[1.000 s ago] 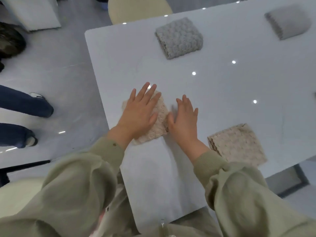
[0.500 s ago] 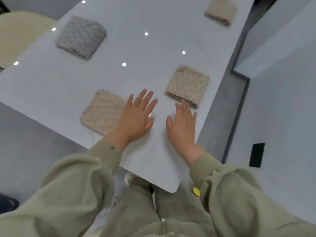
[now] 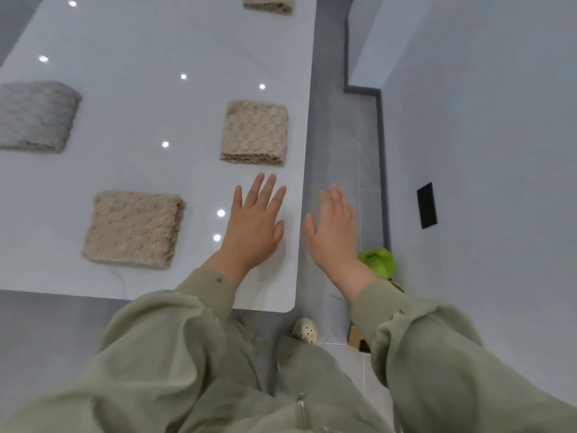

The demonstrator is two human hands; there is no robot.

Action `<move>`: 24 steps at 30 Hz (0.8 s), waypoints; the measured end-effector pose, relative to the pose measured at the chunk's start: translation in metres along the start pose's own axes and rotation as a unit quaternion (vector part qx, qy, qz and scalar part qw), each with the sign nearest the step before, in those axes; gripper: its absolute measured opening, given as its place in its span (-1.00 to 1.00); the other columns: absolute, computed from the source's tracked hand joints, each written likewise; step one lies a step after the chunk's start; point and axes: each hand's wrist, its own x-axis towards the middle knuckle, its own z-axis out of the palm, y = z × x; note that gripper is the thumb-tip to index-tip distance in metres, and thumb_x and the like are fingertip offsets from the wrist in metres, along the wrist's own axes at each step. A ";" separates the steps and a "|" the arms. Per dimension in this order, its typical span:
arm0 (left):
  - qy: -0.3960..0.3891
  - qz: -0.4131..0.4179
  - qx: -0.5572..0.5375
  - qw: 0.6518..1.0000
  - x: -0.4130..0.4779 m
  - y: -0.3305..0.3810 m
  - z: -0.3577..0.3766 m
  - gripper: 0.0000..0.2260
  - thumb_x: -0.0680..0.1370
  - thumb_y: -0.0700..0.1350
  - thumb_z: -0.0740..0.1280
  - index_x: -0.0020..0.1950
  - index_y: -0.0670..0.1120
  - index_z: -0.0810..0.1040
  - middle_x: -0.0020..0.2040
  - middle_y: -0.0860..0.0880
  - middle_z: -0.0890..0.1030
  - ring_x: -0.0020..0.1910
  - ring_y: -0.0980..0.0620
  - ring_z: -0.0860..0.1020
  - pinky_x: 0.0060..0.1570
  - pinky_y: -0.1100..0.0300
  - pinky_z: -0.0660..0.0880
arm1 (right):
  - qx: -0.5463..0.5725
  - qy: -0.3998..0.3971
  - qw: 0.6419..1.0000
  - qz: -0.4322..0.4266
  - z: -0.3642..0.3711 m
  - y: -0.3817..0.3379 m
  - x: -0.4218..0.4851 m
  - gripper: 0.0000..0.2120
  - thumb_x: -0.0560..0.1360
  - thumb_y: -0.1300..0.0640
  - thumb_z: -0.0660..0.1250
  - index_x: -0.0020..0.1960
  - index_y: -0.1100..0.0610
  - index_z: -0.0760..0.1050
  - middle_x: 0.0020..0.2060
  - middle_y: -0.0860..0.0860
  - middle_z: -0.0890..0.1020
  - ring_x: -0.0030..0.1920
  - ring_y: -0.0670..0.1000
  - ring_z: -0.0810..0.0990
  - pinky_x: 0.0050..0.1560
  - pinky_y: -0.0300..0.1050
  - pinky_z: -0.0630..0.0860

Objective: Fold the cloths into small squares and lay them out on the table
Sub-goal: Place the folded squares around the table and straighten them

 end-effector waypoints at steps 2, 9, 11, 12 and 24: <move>0.003 0.009 0.004 1.000 -0.007 -0.012 -0.003 -0.47 0.62 0.01 0.06 0.55 -0.07 0.00 0.57 -0.09 -0.06 0.54 -0.09 -0.16 0.44 -0.12 -0.20 | 0.009 0.007 1.000 0.006 0.002 -0.008 -0.006 -0.46 0.59 0.04 0.07 0.51 0.20 0.07 0.52 0.14 0.07 0.53 0.09 -0.02 0.50 0.08 -0.07; 0.020 0.038 -0.046 0.998 -0.018 -0.099 -0.017 -0.48 0.61 -0.02 0.12 0.54 -0.08 0.08 0.56 -0.09 -0.01 0.54 -0.09 -0.11 0.45 -0.14 -0.16 | 0.074 0.009 0.997 0.015 0.037 -0.081 -0.018 -0.49 0.60 0.06 0.09 0.50 0.18 0.09 0.53 0.11 0.05 0.53 0.06 -0.03 0.51 0.03 -0.05; 0.019 0.042 -0.094 0.994 -0.026 -0.132 -0.022 -0.49 0.61 -0.04 0.12 0.54 -0.08 0.09 0.56 -0.08 0.01 0.54 -0.07 -0.10 0.45 -0.11 -0.15 | 0.119 0.014 0.992 0.044 0.051 -0.111 -0.024 -0.50 0.61 0.07 0.10 0.50 0.19 0.11 0.52 0.10 0.07 0.52 0.05 0.00 0.51 0.01 -0.03; 0.022 0.040 -0.122 0.992 -0.030 -0.150 -0.023 -0.50 0.61 -0.04 0.12 0.53 -0.07 0.10 0.56 -0.07 0.02 0.54 -0.05 -0.10 0.45 -0.09 -0.15 | 0.147 0.016 0.987 0.061 0.058 -0.127 -0.027 -0.50 0.61 0.08 0.11 0.50 0.18 0.11 0.52 0.09 0.08 0.52 0.03 0.01 0.51 -0.03 -0.02; 0.032 -0.188 -0.512 0.837 -0.090 -0.270 -0.014 -0.56 0.67 -0.08 0.01 0.54 -0.07 0.03 0.54 0.02 0.09 0.50 0.13 0.07 0.50 0.11 0.03 | 0.363 -0.007 0.908 0.207 0.105 -0.236 -0.036 -0.54 0.62 0.11 0.12 0.49 0.07 0.13 0.47 -0.04 0.24 0.45 -0.07 0.21 0.34 -0.26 0.16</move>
